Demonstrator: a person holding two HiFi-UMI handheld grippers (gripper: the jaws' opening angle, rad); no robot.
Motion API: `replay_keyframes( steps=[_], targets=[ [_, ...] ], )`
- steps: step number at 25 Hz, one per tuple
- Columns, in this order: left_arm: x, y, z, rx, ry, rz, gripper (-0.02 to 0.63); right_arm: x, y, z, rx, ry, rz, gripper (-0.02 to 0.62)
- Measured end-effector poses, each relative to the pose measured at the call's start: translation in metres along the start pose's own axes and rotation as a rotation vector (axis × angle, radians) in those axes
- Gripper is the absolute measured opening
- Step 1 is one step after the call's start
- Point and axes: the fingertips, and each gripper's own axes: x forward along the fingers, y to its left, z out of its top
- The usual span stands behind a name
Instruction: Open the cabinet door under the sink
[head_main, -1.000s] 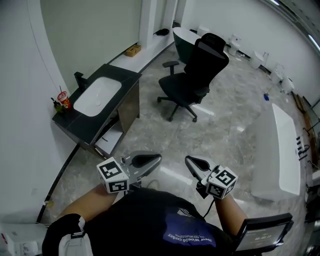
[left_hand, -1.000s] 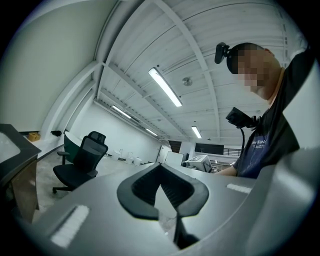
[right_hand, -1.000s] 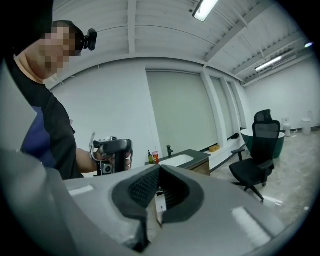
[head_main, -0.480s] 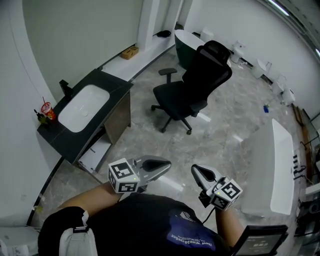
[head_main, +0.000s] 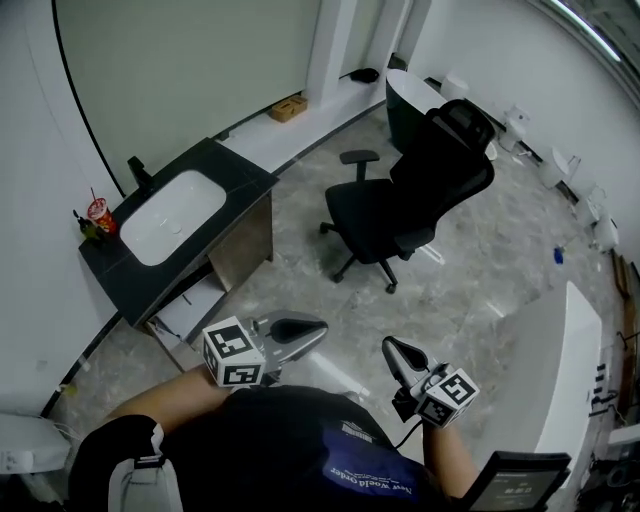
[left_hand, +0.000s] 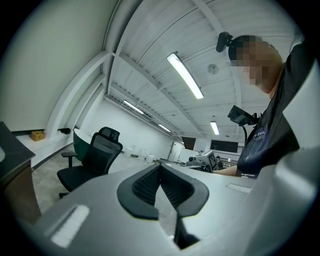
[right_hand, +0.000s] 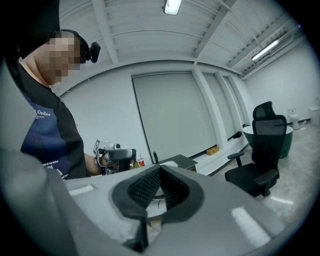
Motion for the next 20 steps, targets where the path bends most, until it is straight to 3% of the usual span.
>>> replay_keyframes(
  steps=[6, 10, 15, 20],
  targets=[
    [0.053, 0.029, 0.016, 0.059, -0.059, 0.201, 0.0, 0.016, -0.074, 0.025, -0.051, 0.056, 0.19, 0.003],
    [0.079, 0.04, 0.029, 0.032, -0.147, 0.331, 0.0, 0.028, -0.117, 0.042, -0.098, 0.109, 0.309, 0.003],
    [0.065, 0.063, 0.044, 0.058, -0.183, 0.51, 0.0, 0.083, -0.134, 0.059, -0.109, 0.144, 0.471, 0.003],
    [0.021, 0.093, 0.046, 0.046, -0.238, 0.655, 0.0, 0.152, -0.123, 0.061, -0.121, 0.18, 0.596, 0.003]
  ],
)
